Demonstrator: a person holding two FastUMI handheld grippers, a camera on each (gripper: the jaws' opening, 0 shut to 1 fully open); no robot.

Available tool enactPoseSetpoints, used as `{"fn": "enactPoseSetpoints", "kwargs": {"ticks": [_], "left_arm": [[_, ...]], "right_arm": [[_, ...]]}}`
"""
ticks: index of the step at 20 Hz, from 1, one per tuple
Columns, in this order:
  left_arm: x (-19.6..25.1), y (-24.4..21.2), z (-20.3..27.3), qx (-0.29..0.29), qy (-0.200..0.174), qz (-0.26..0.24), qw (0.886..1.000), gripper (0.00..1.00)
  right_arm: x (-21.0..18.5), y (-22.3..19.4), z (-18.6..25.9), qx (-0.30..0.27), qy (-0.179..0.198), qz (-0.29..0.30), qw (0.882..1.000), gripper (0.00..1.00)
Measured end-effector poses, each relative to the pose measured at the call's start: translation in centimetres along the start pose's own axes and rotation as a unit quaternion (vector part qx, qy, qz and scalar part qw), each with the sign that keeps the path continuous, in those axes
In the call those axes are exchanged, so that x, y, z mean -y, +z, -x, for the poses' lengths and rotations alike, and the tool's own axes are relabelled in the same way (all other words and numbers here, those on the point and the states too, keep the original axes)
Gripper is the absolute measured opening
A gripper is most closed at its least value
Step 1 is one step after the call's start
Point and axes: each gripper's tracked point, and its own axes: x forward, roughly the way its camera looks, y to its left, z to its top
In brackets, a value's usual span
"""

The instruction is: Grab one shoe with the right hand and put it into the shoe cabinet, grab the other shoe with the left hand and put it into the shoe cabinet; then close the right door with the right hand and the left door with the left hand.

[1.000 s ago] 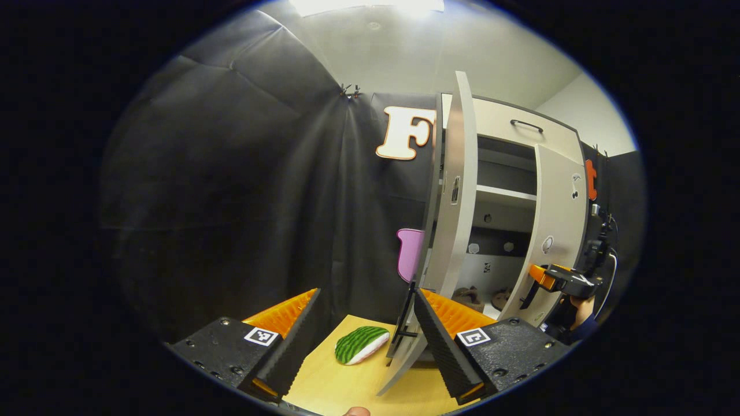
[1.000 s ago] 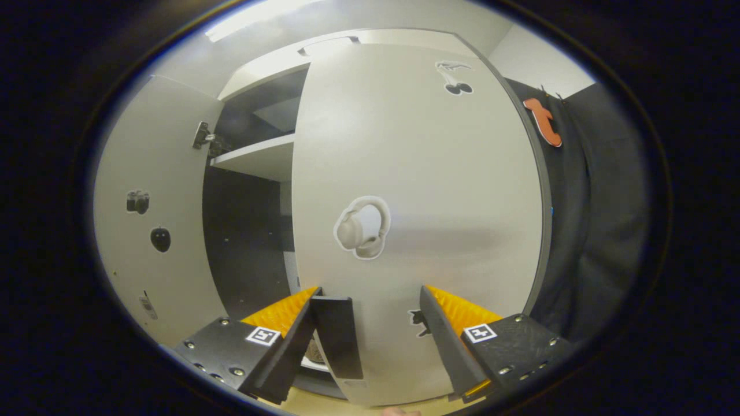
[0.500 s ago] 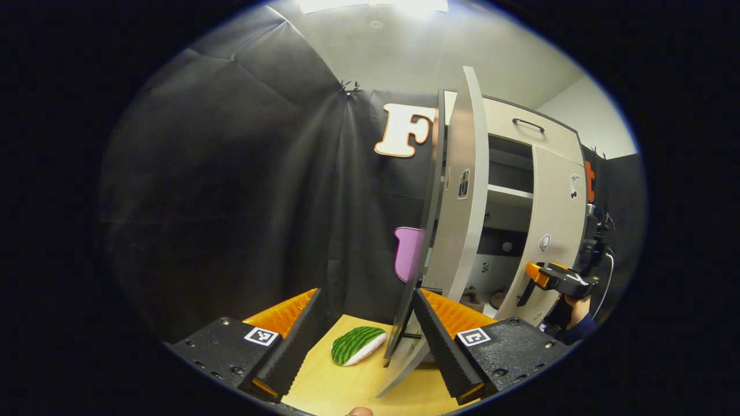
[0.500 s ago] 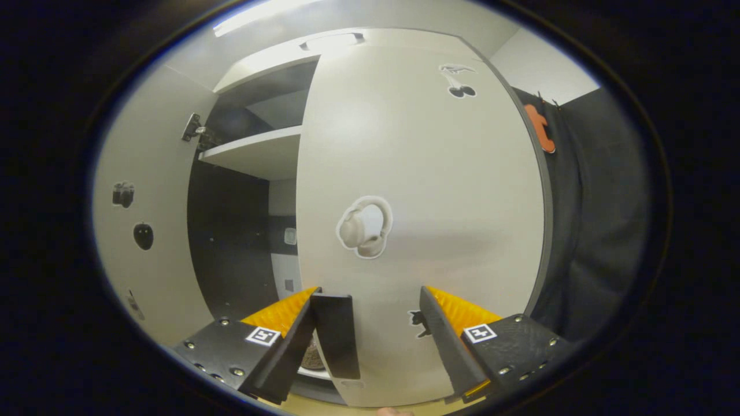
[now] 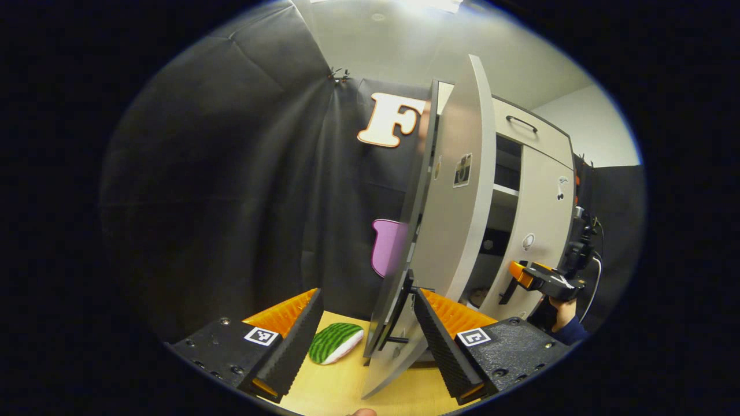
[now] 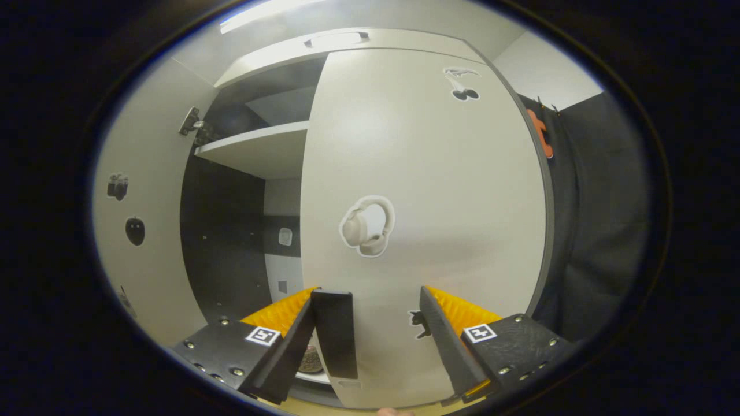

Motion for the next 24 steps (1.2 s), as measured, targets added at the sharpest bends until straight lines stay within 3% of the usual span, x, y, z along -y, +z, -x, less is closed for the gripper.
{"fn": "enactPoseSetpoints", "kwargs": {"ticks": [5, 7, 8, 9, 10, 13, 24], "left_arm": [[0.8, -0.2, -1.8, -0.008, -0.03, -0.012, 0.999, 0.96], [1.0, -0.1, -2.2, -0.01, -0.039, -0.024, 0.999, 0.92], [1.4, 0.0, -2.4, -0.008, -0.045, -0.028, 0.999, 0.96], [1.8, 0.0, -2.5, -0.01, -0.054, -0.03, 0.998, 0.9], [2.1, -0.1, -2.7, -0.013, -0.062, -0.027, 0.998, 0.95], [2.8, -0.4, -3.7, -0.021, -0.083, -0.009, 0.996, 0.94], [10.3, -1.9, -3.9, -0.032, -0.16, -0.028, 0.986, 0.94]], "right_arm": [[-0.1, -0.2, 0.1, 0.004, 0.005, 0.004, 1.0, 1.0], [-0.3, -0.4, 0.4, 0.007, 0.011, 0.009, 1.0, 1.0], [-0.4, -0.5, 0.5, 0.008, 0.016, 0.009, 1.0, 1.0], [-0.4, -0.7, 0.5, 0.003, 0.022, 0.01, 1.0, 1.0], [-0.3, -0.8, 0.7, -0.001, 0.027, 0.007, 1.0, 1.0], [-0.1, -0.1, 1.8, 0.012, 0.038, -0.001, 0.999, 1.0], [6.1, 3.5, 7.7, 0.051, -0.019, 0.019, 0.998, 0.98]]}}
